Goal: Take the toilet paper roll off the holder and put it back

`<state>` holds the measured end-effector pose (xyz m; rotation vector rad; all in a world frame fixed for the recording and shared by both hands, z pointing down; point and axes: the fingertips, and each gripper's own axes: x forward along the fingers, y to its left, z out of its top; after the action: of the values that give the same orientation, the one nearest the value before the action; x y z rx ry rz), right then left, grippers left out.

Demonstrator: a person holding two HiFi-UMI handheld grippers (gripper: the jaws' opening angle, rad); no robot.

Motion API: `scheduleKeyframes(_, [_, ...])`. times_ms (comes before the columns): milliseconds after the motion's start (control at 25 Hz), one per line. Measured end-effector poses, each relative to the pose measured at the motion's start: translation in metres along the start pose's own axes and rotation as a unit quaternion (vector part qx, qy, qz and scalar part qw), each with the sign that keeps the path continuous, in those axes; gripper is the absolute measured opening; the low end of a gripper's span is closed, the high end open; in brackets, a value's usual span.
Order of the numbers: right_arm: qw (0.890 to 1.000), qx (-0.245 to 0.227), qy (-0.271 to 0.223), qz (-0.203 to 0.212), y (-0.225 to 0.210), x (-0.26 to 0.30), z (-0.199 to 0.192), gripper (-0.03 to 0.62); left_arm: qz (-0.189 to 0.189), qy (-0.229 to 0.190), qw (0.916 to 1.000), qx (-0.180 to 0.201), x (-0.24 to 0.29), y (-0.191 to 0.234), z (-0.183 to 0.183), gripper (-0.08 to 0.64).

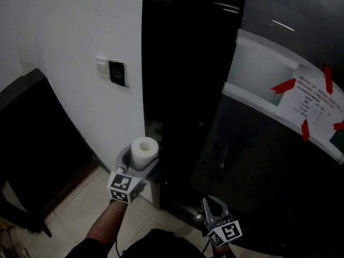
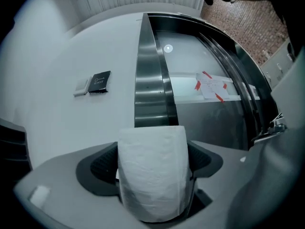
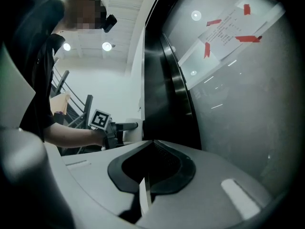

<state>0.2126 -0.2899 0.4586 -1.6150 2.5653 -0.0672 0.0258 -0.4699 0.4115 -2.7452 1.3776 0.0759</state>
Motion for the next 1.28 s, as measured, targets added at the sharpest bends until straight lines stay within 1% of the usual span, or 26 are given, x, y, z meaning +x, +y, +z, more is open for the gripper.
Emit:
scheduleKeyframes(160, [1.0,0.002,0.002,-0.006,-0.003,-0.004,-0.001,0.014,0.013,0.001,0.9999,0.001,0.0,0.003,-0.007,0.431])
scheduleKeyframes(360, [1.0,0.004,0.006,-0.004,-0.001,-0.008,-0.003,0.014,0.017,-0.003,0.9998,0.0,0.0,0.004,-0.008,0.431])
scheduleKeyframes(560, [1.0,0.009,0.009,0.0,0.002,-0.016,-0.004,0.014,0.02,0.009,0.9997,-0.007,-0.001,0.002,-0.012,0.433])
scheduleKeyframes(720, [1.0,0.015,0.013,0.007,0.004,-0.021,-0.005,0.014,0.031,0.006,0.9994,-0.017,-0.008,0.003,-0.007,0.462])
scheduleKeyframes(920, [0.999,0.021,0.013,0.029,0.007,-0.027,-0.002,0.014,0.043,0.007,0.999,-0.01,-0.032,-0.005,-0.001,0.465])
scheduleKeyframes(1160, [0.997,0.032,0.027,0.072,0.016,-0.034,-0.015,0.014,0.06,0.012,0.9973,-0.04,-0.085,-0.033,-0.011,0.459])
scheduleKeyframes(1200, [0.996,0.031,0.031,0.082,0.019,-0.035,-0.019,0.014,0.061,0.012,0.997,-0.046,-0.096,-0.039,-0.013,0.446])
scheduleKeyframes(1280, [0.993,0.029,0.038,0.106,0.028,-0.035,-0.026,0.014,0.071,0.011,0.9957,-0.058,-0.122,-0.049,-0.013,0.365])
